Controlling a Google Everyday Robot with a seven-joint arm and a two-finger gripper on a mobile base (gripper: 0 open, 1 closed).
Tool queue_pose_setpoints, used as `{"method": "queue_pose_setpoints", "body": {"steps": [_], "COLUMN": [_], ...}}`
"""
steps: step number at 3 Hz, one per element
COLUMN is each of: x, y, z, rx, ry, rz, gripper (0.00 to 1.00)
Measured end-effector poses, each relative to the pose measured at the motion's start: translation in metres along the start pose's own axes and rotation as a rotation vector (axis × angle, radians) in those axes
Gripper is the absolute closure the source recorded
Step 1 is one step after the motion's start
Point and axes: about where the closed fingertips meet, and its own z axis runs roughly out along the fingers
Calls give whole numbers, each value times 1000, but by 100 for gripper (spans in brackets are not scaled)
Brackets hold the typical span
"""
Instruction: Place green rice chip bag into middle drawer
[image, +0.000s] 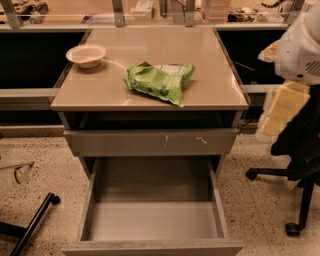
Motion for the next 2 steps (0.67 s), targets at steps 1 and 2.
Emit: {"method": "queue_pose_setpoints", "body": {"steps": [1,2], "x": [-35,-35], "y": [-37,-37], "z": [49,49], "rx": [23,23], "ry": [-104,-104], "rz": [-35,-35], "gripper": [0,0]}}
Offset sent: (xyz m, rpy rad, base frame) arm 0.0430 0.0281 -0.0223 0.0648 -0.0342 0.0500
